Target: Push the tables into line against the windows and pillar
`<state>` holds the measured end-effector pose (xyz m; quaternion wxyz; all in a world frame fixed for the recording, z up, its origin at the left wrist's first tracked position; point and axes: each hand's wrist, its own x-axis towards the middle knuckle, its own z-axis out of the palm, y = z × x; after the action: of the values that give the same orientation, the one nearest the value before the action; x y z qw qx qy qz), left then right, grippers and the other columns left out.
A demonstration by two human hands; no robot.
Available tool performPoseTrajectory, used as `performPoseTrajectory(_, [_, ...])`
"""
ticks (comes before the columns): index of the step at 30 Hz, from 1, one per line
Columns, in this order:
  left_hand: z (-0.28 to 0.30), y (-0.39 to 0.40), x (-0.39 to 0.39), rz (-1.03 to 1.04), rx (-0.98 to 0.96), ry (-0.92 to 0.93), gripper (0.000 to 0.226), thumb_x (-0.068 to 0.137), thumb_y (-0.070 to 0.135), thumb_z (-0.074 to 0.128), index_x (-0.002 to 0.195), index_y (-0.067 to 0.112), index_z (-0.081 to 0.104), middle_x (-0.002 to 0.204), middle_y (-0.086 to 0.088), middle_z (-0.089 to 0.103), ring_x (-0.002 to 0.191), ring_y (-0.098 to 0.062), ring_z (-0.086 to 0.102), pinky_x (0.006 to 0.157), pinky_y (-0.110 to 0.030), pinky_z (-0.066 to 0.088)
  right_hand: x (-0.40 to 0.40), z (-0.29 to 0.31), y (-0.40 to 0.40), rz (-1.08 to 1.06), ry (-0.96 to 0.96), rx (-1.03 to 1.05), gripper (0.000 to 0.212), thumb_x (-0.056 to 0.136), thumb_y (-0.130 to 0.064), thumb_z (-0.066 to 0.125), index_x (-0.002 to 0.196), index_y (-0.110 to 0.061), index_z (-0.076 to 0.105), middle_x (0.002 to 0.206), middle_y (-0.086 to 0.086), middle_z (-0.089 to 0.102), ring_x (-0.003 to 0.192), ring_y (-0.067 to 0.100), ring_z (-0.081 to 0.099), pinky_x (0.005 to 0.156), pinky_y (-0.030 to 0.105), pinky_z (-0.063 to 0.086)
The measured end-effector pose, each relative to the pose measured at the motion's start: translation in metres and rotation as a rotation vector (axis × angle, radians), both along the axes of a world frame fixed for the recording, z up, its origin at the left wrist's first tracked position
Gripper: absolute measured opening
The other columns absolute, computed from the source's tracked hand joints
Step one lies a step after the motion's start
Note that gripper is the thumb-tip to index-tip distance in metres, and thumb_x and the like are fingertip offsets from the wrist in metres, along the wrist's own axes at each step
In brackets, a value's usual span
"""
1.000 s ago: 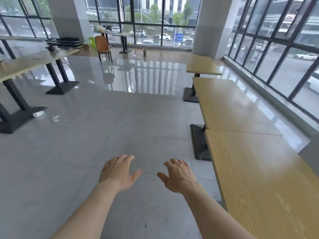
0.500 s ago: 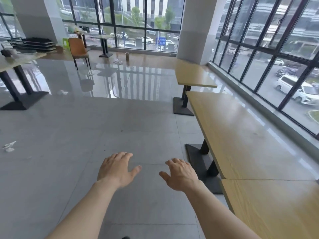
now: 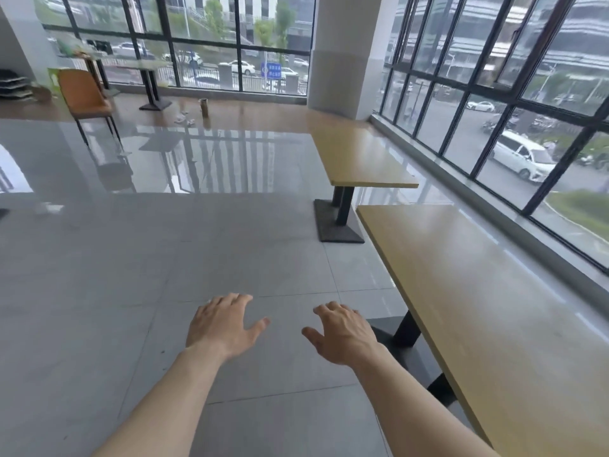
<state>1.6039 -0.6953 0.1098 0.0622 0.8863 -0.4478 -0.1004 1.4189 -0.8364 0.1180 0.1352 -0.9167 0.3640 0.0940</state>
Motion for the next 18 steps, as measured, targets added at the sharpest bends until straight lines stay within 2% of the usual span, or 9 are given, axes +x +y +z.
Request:
performPoseTrajectory(6, [-0.006, -0.16, 0.127, -0.011, 0.035, -0.018, 0.071, 0.094, 0.072, 0.04, 0.153, 0.033, 0.038, 0.157, 0.01, 0.042, 0.145, -0.016, 0.038, 0.116, -0.035, 0.03, 0.128, -0.013, -0.162, -0.015, -0.025, 0.022, 0.064, 0.101, -0.059, 0.042, 0.152, -0.02, 0.04, 0.149, 0.006, 0.05, 0.136, 0.028, 0.046, 0.114, 0.04, 0.032])
performPoseTrajectory(14, [0.017, -0.348, 0.286, 0.003, 0.029, -0.015, 0.071, 0.094, 0.071, 0.041, 0.154, 0.032, 0.037, 0.159, 0.007, 0.04, 0.145, -0.018, 0.039, 0.116, -0.034, 0.03, 0.291, 0.003, -0.353, -0.01, -0.022, 0.015, 0.064, 0.101, -0.06, 0.042, 0.151, -0.02, 0.04, 0.146, 0.007, 0.052, 0.135, 0.029, 0.047, 0.114, 0.04, 0.033])
performPoseTrajectory(18, [0.001, -0.439, 0.379, 0.023, 0.026, 0.01, 0.071, 0.094, 0.072, 0.041, 0.153, 0.033, 0.038, 0.158, 0.008, 0.041, 0.145, -0.018, 0.038, 0.116, -0.035, 0.029, 0.388, -0.009, -0.447, 0.006, -0.018, 0.005, 0.064, 0.101, -0.061, 0.042, 0.15, -0.02, 0.042, 0.144, 0.005, 0.053, 0.135, 0.028, 0.047, 0.112, 0.039, 0.034])
